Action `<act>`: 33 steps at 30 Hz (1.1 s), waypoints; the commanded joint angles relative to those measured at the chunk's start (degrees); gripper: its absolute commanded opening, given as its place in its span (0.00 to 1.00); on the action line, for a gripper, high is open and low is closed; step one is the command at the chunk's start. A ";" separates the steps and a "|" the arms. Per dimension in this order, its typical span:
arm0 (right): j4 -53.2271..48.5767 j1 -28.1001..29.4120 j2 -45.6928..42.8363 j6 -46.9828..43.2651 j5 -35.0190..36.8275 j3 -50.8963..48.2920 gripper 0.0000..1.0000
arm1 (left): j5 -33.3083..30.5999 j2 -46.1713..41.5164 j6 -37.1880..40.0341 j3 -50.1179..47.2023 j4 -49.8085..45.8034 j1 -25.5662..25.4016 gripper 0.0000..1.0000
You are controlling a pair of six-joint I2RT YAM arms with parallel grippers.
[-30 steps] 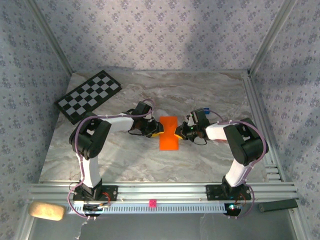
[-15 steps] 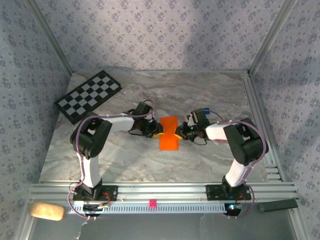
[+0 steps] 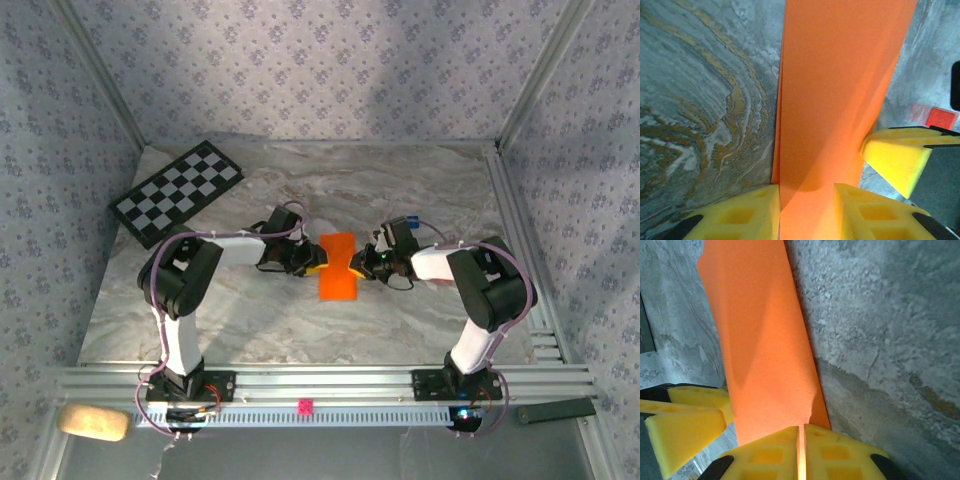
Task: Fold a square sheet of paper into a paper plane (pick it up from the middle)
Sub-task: Third fold the triangle at the center of the table.
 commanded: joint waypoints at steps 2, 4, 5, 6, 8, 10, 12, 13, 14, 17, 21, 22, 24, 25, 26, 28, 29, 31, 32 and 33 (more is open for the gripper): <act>-8.41 0.53 1.80 0.76 4.19 -2.49 0.13 | 2.26 -1.89 -4.07 -2.31 3.88 0.22 0.33; -8.32 0.53 1.74 0.79 4.20 -2.49 0.13 | 2.00 -2.23 -4.31 -2.80 3.82 0.23 0.33; -8.32 0.51 1.68 0.85 4.19 -2.63 0.13 | 1.84 -2.39 -4.59 -3.03 3.82 0.25 0.33; -8.35 0.53 1.60 0.85 4.31 -2.65 0.13 | 1.85 -2.49 -4.79 -3.19 4.02 0.25 0.33; -8.41 0.59 1.50 0.81 4.32 -2.64 0.13 | 2.14 -2.46 -5.43 -3.65 4.70 0.26 0.33; -8.50 0.51 1.46 0.84 4.42 -2.58 0.13 | 2.52 -2.37 -6.09 -4.06 5.66 0.26 0.33; -8.68 0.56 1.39 0.85 4.47 -2.63 0.13 | 3.04 -2.36 -6.80 -4.52 6.61 0.23 0.33; -8.68 0.61 1.31 0.85 4.50 -2.71 0.13 | 3.05 -2.44 -6.98 -4.67 6.71 0.27 0.33; -8.68 0.62 1.15 0.85 4.55 -2.69 0.13 | 3.15 -2.45 -7.24 -4.87 6.96 0.26 0.33; -8.63 0.62 1.12 0.94 4.55 -2.69 0.13 | 3.32 -2.46 -7.87 -5.49 8.00 0.23 0.32; -8.77 0.56 0.93 0.77 4.46 -2.63 0.13 | 2.55 -2.80 -7.15 -5.52 7.15 0.27 0.27; -8.73 0.62 0.73 0.68 4.59 -2.65 0.13 | 2.29 -2.93 -6.74 -5.27 6.48 0.30 0.25; -8.28 0.66 0.43 0.53 4.43 -2.83 0.14 | 1.41 -3.23 -5.51 -4.60 4.77 0.40 0.22; -7.87 0.68 0.33 0.41 4.24 -2.87 0.14 | 1.20 -3.33 -5.13 -4.34 4.11 0.44 0.20; -7.43 0.78 0.08 0.31 4.09 -2.97 0.15 | 1.06 -3.34 -4.74 -4.04 3.67 0.41 0.18; -6.49 0.96 -0.62 -0.06 3.70 -3.14 0.17 | 1.05 -3.41 -4.53 -3.73 3.37 0.59 0.14; -6.18 1.06 -1.15 -0.37 3.62 -3.12 0.18 | 1.06 -3.58 -4.45 -3.74 3.37 0.67 0.12; -5.79 1.29 -2.53 -1.11 3.48 -3.10 0.21 | 1.09 -4.06 -4.45 -3.86 3.29 0.90 0.10; -6.14 1.32 -3.45 -1.47 4.04 -3.06 0.23 | 1.09 -4.39 -4.51 -3.95 3.20 1.08 0.09; -6.63 1.38 -4.80 -1.95 4.70 -3.05 0.26 | 1.20 -4.78 -4.53 -4.08 3.11 1.26 0.08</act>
